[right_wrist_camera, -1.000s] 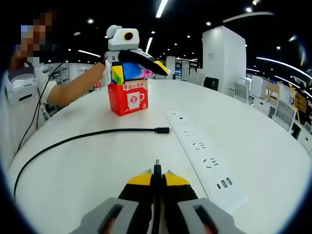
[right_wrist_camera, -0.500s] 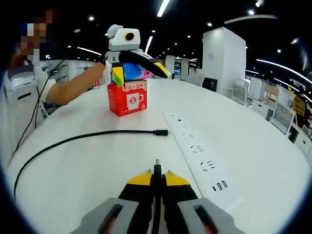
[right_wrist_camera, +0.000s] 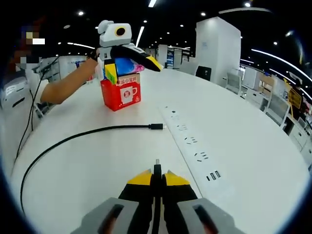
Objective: Find the data cable on the table. Grasp the USB connector end of the cable and insert it into the USB port on the table
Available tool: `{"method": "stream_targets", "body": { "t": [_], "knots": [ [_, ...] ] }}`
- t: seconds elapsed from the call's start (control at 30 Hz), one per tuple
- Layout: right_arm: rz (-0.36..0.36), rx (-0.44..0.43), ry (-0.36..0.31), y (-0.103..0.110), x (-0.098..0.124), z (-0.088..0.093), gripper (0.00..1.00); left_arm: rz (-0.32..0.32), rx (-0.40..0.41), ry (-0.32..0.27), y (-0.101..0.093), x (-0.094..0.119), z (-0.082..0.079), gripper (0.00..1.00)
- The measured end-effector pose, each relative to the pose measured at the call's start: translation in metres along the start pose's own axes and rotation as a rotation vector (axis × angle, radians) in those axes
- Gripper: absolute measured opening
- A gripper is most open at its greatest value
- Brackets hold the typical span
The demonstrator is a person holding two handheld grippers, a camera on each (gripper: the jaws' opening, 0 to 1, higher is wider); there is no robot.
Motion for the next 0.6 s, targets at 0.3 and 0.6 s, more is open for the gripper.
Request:
{"method": "stream_targets", "body": {
  "t": [0.3,0.6],
  "knots": [
    [0.034,-0.003,0.029,-0.003,0.010,-0.001,0.09,0.000,-0.001,0.003,-0.001,-0.001,0.000,0.62],
    [0.084,0.005,0.087,-0.008,0.023,-0.004,0.09,0.001,-0.002,0.005,-0.001,0.000,0.001,0.62]
  ]
}}
Point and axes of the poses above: the point that each gripper's makers call its tool centre point, and the gripper's own axes: x roughly backward along the fingers, y roughly to its left, z roughly out of its underside, the point moved 9 cm from there along x, roughly backward along the fingers, and after that the axes turned 13 degrees about -x, right-handed, at the moved point
